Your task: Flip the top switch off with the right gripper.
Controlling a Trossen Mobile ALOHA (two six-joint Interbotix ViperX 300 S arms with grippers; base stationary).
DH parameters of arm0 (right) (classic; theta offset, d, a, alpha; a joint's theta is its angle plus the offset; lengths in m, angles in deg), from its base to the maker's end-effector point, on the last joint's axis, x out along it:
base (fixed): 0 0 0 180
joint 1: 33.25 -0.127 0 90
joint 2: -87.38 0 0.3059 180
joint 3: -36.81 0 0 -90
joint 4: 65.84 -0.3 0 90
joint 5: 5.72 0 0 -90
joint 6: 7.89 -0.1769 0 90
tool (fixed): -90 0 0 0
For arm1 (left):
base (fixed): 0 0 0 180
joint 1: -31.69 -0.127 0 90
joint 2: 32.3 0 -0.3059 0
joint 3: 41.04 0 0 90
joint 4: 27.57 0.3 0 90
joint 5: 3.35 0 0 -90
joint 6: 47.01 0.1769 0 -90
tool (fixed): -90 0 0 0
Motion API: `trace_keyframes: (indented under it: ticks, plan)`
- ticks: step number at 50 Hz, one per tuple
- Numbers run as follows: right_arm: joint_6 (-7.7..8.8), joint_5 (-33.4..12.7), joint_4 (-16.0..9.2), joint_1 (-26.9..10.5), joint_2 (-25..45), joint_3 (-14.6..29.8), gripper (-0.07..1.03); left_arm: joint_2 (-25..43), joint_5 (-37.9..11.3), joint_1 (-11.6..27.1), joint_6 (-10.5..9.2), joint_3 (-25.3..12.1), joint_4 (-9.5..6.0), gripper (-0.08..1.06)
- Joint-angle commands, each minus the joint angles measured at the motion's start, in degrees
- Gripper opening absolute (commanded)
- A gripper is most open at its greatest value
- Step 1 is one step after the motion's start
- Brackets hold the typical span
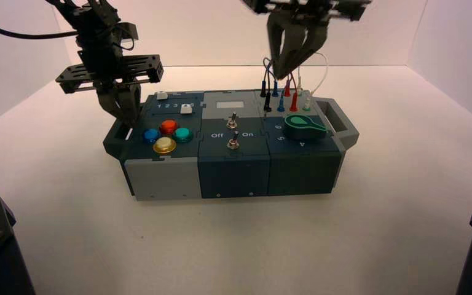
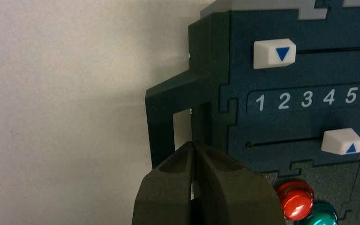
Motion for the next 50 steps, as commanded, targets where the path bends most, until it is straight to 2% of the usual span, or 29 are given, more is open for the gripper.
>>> trace_keyframes:
  ticks: [1, 8, 10, 28, 43, 50]
  plan:
    - [-0.88, 0.7, -0.09, -0.79, 1.49, 2.64, -0.02, 1.49, 1.67, 0.18, 0.53, -0.62, 0.18, -0.03]
    - [-0.97, 2.29, -0.18, -1.05, 4.92, 3.69, -0.02, 2.81, 2.99, 0.18, 1.14, -0.62, 0.18, -0.03]
    - [-1.76, 3.87, -0.18, -1.23, 6.77, 3.69, -0.02, 3.34, 3.25, 0.35, 1.41, -0.7, 0.18, -0.03]
    - [-3.78, 7.65, -0.18, -1.23, 8.61, 3.78, -0.02, 5.27, 4.13, 0.7, 2.2, -0.7, 0.18, -0.03]
    - [-5.1, 8.96, -0.26, -1.23, 10.02, 4.22, -0.02, 5.89, 4.31, 0.7, 2.55, -0.97, 0.18, -0.03]
    - [-5.19, 8.96, -0.7, -1.23, 10.81, 4.75, -0.02, 5.89, 4.13, 0.79, 2.55, -1.05, 0.18, -0.03]
